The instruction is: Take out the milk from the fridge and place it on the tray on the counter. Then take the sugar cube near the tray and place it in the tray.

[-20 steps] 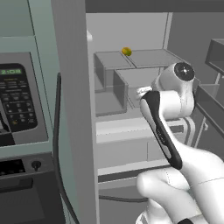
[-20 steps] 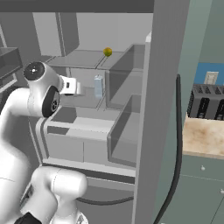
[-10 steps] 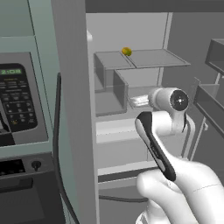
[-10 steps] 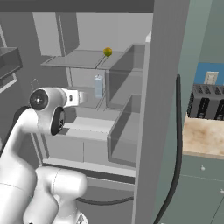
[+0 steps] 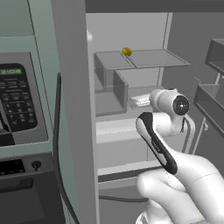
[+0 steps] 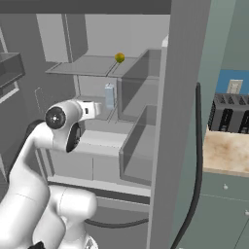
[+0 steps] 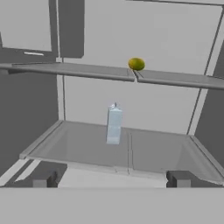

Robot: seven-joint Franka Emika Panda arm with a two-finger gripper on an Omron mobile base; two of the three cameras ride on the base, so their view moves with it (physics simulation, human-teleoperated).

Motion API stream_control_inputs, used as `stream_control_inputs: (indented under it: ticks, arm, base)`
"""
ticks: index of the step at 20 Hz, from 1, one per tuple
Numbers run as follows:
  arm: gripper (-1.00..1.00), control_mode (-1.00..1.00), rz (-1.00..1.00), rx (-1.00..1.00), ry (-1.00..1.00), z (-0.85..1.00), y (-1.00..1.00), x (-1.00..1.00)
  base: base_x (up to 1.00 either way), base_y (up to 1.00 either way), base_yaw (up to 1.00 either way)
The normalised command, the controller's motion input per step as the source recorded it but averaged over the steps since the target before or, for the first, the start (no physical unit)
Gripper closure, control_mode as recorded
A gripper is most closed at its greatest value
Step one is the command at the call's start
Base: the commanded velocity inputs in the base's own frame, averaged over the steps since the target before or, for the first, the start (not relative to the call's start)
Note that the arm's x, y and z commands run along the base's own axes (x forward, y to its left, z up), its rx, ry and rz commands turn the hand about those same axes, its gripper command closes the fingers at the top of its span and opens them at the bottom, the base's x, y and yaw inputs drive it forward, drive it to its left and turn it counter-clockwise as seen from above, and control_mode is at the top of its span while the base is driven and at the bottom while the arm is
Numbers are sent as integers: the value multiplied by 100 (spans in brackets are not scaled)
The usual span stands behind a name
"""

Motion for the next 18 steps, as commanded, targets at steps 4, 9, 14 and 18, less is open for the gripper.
stream_control_inputs:
  ticks: [4, 9, 14, 18]
  arm:
    - [-100, -100, 11, 0, -15, 0, -1, 42]
    - [-100, -100, 4, 1, -6, -2, -1, 54]
    - [-100, -100, 0, 1, 0, -1, 0, 44]
    - [-100, -100, -2, 0, 0, -1, 0, 40]
  base:
    - [0, 0, 0]
    - [0, 0, 0]
    - [0, 0, 0]
    - [0, 0, 0]
